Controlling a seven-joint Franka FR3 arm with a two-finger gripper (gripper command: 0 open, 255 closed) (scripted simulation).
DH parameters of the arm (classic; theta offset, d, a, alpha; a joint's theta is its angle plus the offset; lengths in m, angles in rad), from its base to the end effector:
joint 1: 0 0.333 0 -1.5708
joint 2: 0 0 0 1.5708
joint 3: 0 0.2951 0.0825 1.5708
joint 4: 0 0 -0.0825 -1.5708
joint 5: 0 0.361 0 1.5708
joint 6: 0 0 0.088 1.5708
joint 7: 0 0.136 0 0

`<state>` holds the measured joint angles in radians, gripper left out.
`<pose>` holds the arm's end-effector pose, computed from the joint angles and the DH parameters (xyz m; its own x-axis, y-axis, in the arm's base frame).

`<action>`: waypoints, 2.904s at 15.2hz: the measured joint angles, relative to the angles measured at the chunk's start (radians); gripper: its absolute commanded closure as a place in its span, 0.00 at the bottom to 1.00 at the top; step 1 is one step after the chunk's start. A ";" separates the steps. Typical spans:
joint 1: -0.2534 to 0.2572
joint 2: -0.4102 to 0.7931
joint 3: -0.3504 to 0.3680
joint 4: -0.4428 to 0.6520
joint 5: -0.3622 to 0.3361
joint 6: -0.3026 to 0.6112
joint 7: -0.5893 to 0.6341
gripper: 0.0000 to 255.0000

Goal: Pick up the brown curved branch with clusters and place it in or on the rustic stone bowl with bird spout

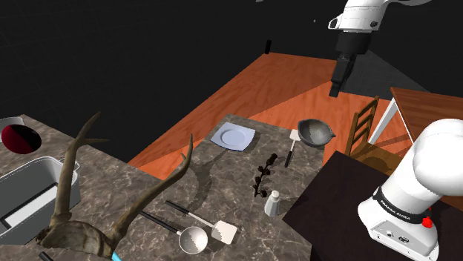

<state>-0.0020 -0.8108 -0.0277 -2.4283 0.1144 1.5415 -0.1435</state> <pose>0.2851 0.0060 0.5205 0.9905 0.1257 -0.0559 0.1166 -0.9828 -0.1434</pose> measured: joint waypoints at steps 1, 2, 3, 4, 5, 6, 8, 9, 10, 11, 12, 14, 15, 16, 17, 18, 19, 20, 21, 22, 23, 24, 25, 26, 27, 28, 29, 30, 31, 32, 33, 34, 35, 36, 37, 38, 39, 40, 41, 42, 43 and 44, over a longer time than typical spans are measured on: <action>0.000 0.000 0.000 0.000 0.000 0.000 0.000 0.00; -0.001 -0.006 0.007 -0.019 0.004 0.017 0.010 0.00; -0.002 -0.008 0.021 -0.043 0.011 0.044 0.028 0.00; -0.001 -0.002 0.039 -0.064 0.021 0.078 0.052 0.00; -0.004 -0.004 0.053 -0.099 0.028 0.118 0.070 0.00; -0.006 -0.007 0.066 -0.133 0.034 0.157 0.088 0.00; -0.005 0.004 0.104 -0.185 0.054 0.236 0.136 0.00; -0.005 0.017 0.123 -0.207 0.064 0.279 0.160 0.00; -0.003 0.038 0.147 -0.227 0.076 0.327 0.187 0.00; -0.002 0.043 0.165 -0.251 0.086 0.366 0.211 0.00; -0.002 0.056 0.184 -0.275 0.095 0.409 0.234 0.00; -0.006 0.106 0.221 -0.306 0.109 0.505 0.278 0.00; -0.007 0.128 0.240 -0.319 0.117 0.548 0.302 0.00; -0.007 0.148 0.260 -0.333 0.124 0.590 0.328 0.00; -0.013 0.194 0.282 -0.337 0.128 0.645 0.352 0.00; -0.016 0.224 0.302 -0.348 0.133 0.694 0.378 0.00; -0.023 0.255 0.318 -0.360 0.133 0.743 0.399 0.00; -0.031 0.291 0.337 -0.361 0.131 0.787 0.425 0.00; -0.040 0.327 0.356 -0.372 0.129 0.838 0.450 0.00; -0.050 0.373 0.380 -0.370 0.122 0.889 0.483 0.00; -0.061 0.425 0.410 -0.369 0.113 0.946 0.523 0.00; -0.080 0.487 0.439 -0.355 0.091 1.000 0.568 0.00; -0.099 0.532 0.463 -0.353 0.067 1.048 0.611 0.00; -0.127 0.589 0.489 -0.337 0.027 1.093 0.663 0.00; -0.157 0.647 0.513 -0.333 -0.026 1.147 0.723 0.00; -0.189 0.699 0.533 -0.317 -0.093 1.183 0.791 0.00; -0.215 0.751 0.548 -0.306 -0.177 1.219 0.875 0.00; -0.234 0.808 0.553 -0.288 -0.281 1.250 0.978 0.00; -0.237 0.864 0.543 -0.261 -0.397 1.267 1.090 0.00; -0.230 0.900 0.524 -0.248 -0.481 1.283 1.169 0.00; -0.218 0.927 0.506 -0.237 -0.539 1.294 1.224 0.00; -0.205 0.957 0.483 -0.225 -0.595 1.306 1.270 0.00; -0.195 0.980 0.460 -0.219 -0.640 1.318 1.302 0.00; -0.183 1.004 0.438 -0.206 -0.679 1.326 1.332 0.00; -0.170 1.023 0.416 -0.200 -0.716 1.337 1.358 0.00; -0.157 1.043 0.397 -0.190 -0.747 1.344 1.383 0.00; -0.140 1.066 0.373 -0.178 -0.783 1.353 1.411 0.00; -0.129 1.080 0.357 -0.172 -0.805 1.360 1.428 0.00; -0.122 1.086 0.348 -0.171 -0.819 1.365 1.439 0.00; -0.119 1.088 0.344 -0.171 -0.824 1.367 1.444 0.00; -0.118 1.089 0.343 -0.171 -0.827 1.368 1.446 0.00; -0.117 1.090 0.341 -0.171 -0.829 1.369 1.448 0.00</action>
<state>-0.1187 0.2788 0.3134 -2.5995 -0.7144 2.9103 1.3040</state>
